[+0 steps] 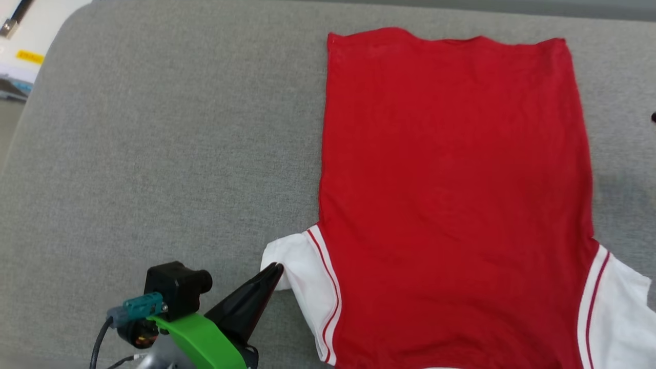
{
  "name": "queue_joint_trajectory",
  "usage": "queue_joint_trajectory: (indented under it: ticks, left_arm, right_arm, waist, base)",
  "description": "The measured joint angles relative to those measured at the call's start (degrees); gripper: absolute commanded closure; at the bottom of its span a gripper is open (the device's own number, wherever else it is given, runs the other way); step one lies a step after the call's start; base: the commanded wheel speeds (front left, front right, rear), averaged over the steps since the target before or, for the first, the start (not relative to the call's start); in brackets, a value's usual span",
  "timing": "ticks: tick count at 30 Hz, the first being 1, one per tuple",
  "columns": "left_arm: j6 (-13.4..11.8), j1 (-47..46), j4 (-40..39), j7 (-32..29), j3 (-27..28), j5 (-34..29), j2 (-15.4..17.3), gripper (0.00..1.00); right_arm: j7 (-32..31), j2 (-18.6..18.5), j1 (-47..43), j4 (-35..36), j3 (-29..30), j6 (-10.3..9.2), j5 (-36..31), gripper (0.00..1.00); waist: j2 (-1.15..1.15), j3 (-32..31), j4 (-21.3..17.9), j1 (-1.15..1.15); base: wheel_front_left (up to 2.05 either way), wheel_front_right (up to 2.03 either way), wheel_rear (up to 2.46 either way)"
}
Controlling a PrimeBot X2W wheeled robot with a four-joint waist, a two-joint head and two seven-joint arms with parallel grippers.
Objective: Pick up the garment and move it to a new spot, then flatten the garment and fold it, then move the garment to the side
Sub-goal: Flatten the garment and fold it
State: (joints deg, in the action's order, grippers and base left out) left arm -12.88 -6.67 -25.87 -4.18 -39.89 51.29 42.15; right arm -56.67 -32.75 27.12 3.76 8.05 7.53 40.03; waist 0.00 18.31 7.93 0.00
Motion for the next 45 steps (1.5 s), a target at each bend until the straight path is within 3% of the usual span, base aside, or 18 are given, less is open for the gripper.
queue_joint_trajectory:
  ticks: [8, 15, 20, 30, 31, 33, 34, 45]
  left_arm:
    - [0.3, -3.5, -2.0, -0.4, -0.6, -2.5, -0.8, 1.0]
    - [2.0, -5.3, -0.2, 0.9, -0.8, -2.7, -2.5, 1.0]
    - [3.0, -6.2, 1.5, 1.7, -1.0, -2.7, -3.6, 1.0]
    - [3.6, -6.6, 3.2, 2.4, -1.5, -2.6, -4.7, 1.0]
    - [3.6, -6.6, 3.3, 2.4, -1.5, -2.6, -4.7, 1.0]
    - [3.6, -6.6, 3.3, 2.4, -1.5, -2.6, -4.7, 1.0]
    - [3.6, -6.6, 3.4, 2.5, -1.5, -2.6, -4.7, 1.0]
    - [3.6, -6.7, 4.4, 2.6, -1.4, -2.6, -4.7, 1.0]
  right_arm:
    - [-9.7, -0.4, 17.2, -8.3, 0.5, 0.0, -8.3, 0.0]
    - [-11.9, -2.3, 27.5, -16.0, -1.4, 0.0, -13.3, 0.0]
    - [-12.0, -3.0, 30.3, -20.1, -3.8, 0.0, -15.1, 0.0]
    - [-12.2, -6.9, 31.1, -21.3, -7.7, -0.01, -15.0, 0.0]
    - [-12.4, -7.1, 31.1, -21.2, -8.0, -0.01, -14.9, 0.27]
    - [-12.4, -7.3, 30.8, -21.1, -8.2, -0.02, -14.5, 0.95]
    - [-12.4, -7.4, 30.7, -21.1, -8.3, -0.02, -14.4, 1.0]
    - [-10.5, -7.8, 26.6, -21.7, -10.3, -0.01, -13.0, 1.0]
  waist:
    - [0.0, 8.9, 4.3, 0.01]
    - [0.0, 15.6, 8.2, 0.01]
    - [0.0, 18.7, 11.2, 0.01]
    - [0.0, 21.2, 14.9, 0.0]
    - [0.0, 21.1, 14.9, 0.0]
    - [0.0, 21.1, 14.9, 0.0]
    - [0.0, 21.0, 14.9, 0.0]
    - [0.0, 18.2, 14.2, 0.0]
  base:
    - [0.0, 0.0, 0.0]
    - [0.0, 0.0, 0.0]
    - [0.0, 0.0, 0.0]
    - [0.0, 0.0, 0.0]
    - [0.0, 0.0, 0.0]
    - [0.0, 0.0, 0.0]
    - [0.0, 0.0, 0.0]
    - [0.0, 0.0, 0.0]
